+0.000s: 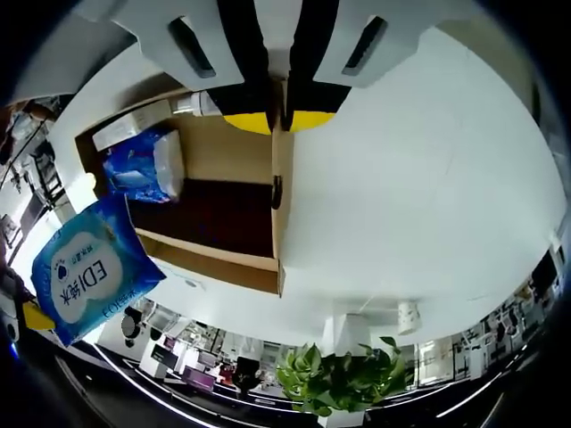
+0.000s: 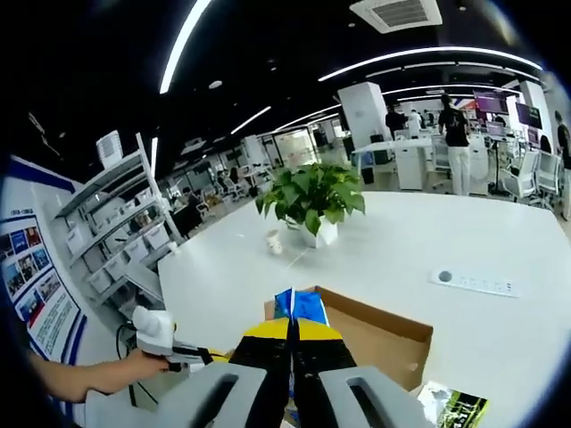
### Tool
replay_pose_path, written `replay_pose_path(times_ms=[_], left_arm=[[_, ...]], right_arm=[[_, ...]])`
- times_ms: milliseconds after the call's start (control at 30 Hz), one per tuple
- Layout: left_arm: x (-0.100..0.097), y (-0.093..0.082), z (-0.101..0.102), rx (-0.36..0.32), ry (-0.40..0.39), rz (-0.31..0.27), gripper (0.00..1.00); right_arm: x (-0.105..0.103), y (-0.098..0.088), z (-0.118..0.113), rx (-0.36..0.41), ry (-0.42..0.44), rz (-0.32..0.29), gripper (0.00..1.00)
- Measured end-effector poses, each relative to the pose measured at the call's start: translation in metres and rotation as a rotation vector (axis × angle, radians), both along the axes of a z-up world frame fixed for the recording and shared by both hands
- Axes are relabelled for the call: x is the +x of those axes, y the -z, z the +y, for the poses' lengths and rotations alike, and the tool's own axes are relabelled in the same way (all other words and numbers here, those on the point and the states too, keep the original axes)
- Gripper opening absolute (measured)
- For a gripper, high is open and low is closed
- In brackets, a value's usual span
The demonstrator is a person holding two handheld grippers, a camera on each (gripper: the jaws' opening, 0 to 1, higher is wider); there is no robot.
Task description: Operate the shoe box by opening the lid, removing the specified soft item, and placing it in the target area until the item is outside and the box remains undamaged.
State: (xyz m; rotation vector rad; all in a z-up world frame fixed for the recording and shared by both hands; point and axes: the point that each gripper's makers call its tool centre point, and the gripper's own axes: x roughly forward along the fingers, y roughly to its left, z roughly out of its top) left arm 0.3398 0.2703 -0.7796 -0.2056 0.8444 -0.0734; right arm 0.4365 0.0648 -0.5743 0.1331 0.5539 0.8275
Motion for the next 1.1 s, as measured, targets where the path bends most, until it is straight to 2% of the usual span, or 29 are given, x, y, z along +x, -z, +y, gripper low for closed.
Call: replay_pose_path(times_ms=[300, 733, 933, 1100], left_arm=[[-0.003, -0.002, -0.003, 0.007, 0.007, 0.002, 0.03], [-0.003, -0.002, -0.003, 0.012, 0.011, 0.007, 0.03], [-0.002, -0.002, -0.002, 0.012, 0.011, 0.007, 0.03], [-0.002, -0.002, -0.002, 0.015, 0.011, 0.006, 0.03]], right_arm=[[0.001, -0.02, -0.057, -0.005, 0.097, -0.041, 0.0], [0.007, -0.029, -0.133, -0.028, 0.24, -0.071, 0.0], [0.009, -0.025, -0.159, -0.041, 0.295, -0.071, 0.0], [0.01, -0.012, -0.175, -0.054, 0.338, -0.053, 0.0]])
